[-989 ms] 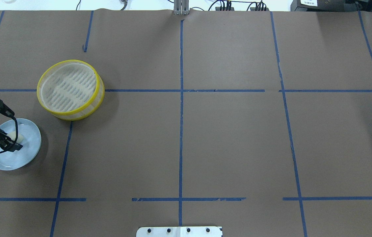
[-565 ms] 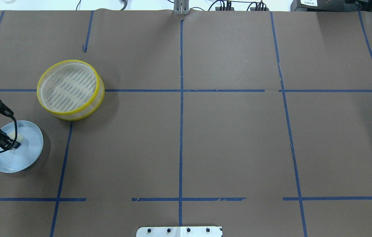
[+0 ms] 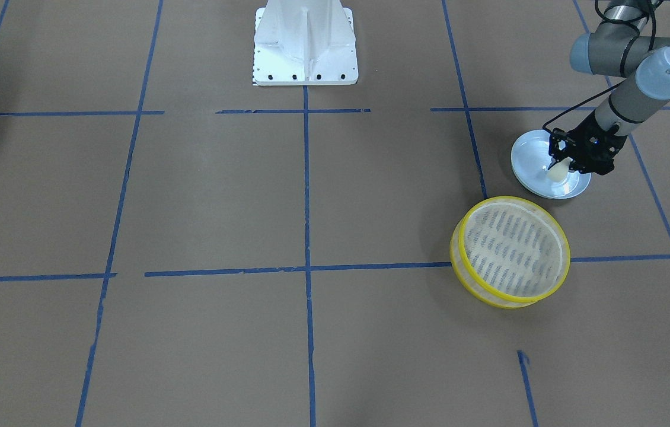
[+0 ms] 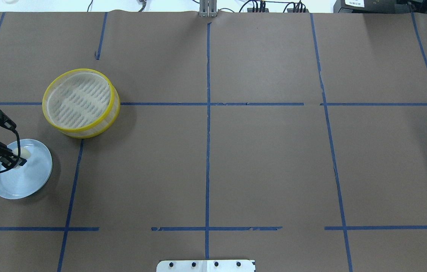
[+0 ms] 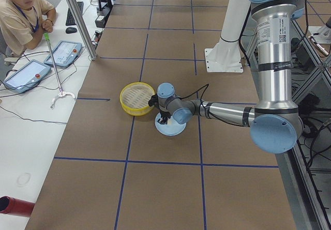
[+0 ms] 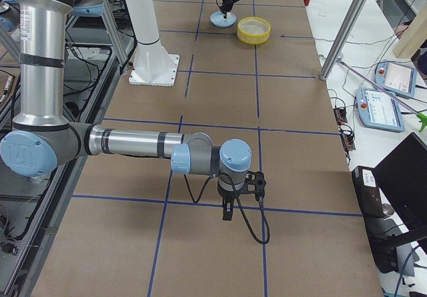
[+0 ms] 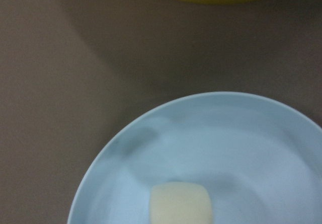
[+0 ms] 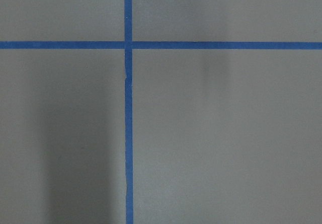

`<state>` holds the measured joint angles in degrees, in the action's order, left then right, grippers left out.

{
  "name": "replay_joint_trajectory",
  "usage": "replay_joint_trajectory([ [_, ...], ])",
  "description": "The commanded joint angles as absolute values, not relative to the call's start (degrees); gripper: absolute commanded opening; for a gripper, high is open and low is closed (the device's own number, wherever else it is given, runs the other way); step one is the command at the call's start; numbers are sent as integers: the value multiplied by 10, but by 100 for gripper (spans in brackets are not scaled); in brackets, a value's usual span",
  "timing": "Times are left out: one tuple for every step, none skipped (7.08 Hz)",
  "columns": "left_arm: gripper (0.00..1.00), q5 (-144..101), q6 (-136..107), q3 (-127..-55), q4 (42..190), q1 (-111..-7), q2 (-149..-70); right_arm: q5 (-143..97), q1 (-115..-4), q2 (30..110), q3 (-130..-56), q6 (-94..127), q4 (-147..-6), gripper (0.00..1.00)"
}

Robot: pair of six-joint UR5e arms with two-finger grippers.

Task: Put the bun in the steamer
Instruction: 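Close the left gripper on the bun and lift it off the plate, then carry the bun with the left gripper over the yellow steamer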

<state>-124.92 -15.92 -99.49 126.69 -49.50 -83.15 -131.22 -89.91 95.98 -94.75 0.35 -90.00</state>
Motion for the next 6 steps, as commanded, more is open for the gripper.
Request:
replay_joint_trajectory([
  [34,-1254,-163,-1038,1265,-537,-837,-1312,-899,960,-947,4,-900,100],
  [34,-1285,-190,-1038,1265,-552,-854,-1312,-899,960,-947,4,-900,100],
  [34,-1291,-242,-1025,1260,-555,-895,-1312,-899,960,-947,4,-900,100],
  [34,-1292,-306,-999,1257,-555,-942,-1312,-899,960,-947,4,-899,100],
  [34,-1291,-388,-962,1214,-554,-1016,-1312,-899,960,-947,4,-900,100],
  [34,-1287,-402,-920,1138,-552,-1092,-1312,-899,960,-947,4,-900,100],
])
